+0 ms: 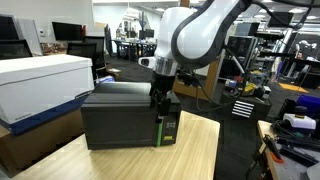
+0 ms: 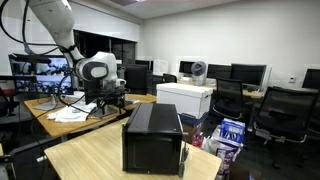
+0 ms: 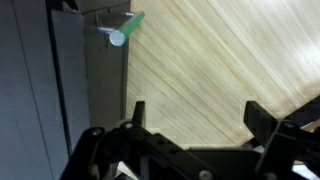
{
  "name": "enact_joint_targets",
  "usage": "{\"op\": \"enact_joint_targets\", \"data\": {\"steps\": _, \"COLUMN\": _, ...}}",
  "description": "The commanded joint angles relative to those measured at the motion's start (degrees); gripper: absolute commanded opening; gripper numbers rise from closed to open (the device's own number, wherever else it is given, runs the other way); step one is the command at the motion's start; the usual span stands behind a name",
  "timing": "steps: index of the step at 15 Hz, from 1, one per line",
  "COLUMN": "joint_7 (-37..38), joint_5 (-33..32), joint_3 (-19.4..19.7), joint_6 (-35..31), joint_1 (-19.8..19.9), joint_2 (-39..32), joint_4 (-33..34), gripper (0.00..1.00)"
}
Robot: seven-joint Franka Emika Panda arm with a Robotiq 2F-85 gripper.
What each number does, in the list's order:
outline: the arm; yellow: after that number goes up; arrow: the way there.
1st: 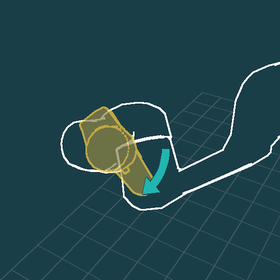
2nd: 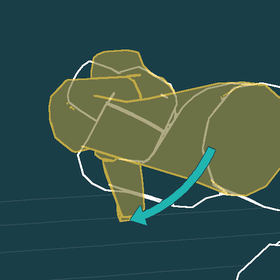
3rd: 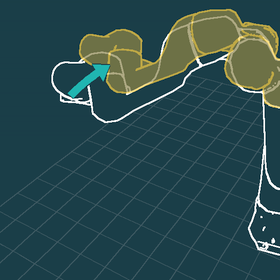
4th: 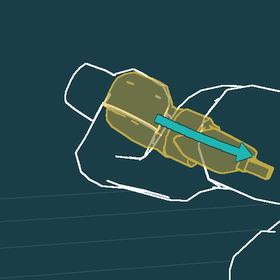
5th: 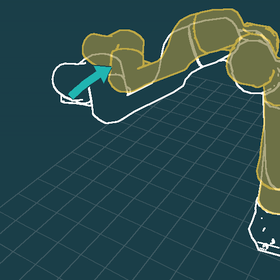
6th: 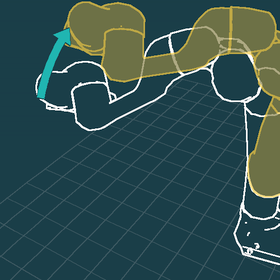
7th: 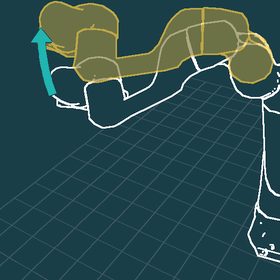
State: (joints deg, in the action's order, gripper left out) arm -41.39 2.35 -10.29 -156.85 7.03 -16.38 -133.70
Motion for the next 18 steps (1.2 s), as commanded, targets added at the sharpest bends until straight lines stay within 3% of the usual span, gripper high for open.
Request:
{"op": "enact_joint_targets", "data": {"steps": 1, "joint_7": 6.5, "joint_5": 4.2, "joint_3": 0.7, "joint_6": -2.3, "joint_1": 0.0, "joint_2": 4.0, "joint_4": -3.9, "gripper": 1.0}}
{"op": "enact_joint_targets", "data": {"steps": 3, "joint_7": 12.0, "joint_5": 3.1, "joint_3": 2.4, "joint_6": -3.7, "joint_1": -1.5, "joint_2": 4.9, "joint_4": -4.7, "gripper": 1.0}}
{"op": "enact_joint_targets", "data": {"steps": 4, "joint_7": 12.1, "joint_5": 4.0, "joint_3": 1.6, "joint_6": -2.8, "joint_1": -1.1, "joint_2": 4.9, "joint_4": -4.4, "gripper": 1.0}}
{"op": "enact_joint_targets", "data": {"steps": 5, "joint_7": 6.6, "joint_5": 6.6, "joint_3": -1.5, "joint_6": -0.6, "joint_1": 0.2, "joint_2": 4.3, "joint_4": -3.6, "gripper": 1.0}}
{"op": "enact_joint_targets", "data": {"steps": 6, "joint_7": 9.7, "joint_5": 3.2, "joint_3": 1.1, "joint_6": -1.3, "joint_1": -0.7, "joint_2": 2.7, "joint_4": -2.0, "gripper": 1.0}}
{"op": "enact_joint_targets", "data": {"steps": 10, "joint_7": 9.1, "joint_5": 4.7, "joint_3": -0.6, "joint_6": -1.1, "joint_1": -1.0, "joint_2": 2.7, "joint_4": -2.1, "gripper": 1.0}}
{"op": "enact_joint_targets", "data": {"steps": 15, "joint_7": 26.8, "joint_5": -4.2, "joint_3": 6.9, "joint_6": -11.2, "joint_1": -6.0, "joint_2": 5.4, "joint_4": -3.7, "gripper": 1.0}}
{"op": "enact_joint_targets", "data": {"steps": 18, "joint_7": 40.0, "joint_5": -12.0, "joint_3": 15.9, "joint_6": -11.9, "joint_1": -11.6, "joint_2": 6.4, "joint_4": -3.0, "gripper": 1.0}}
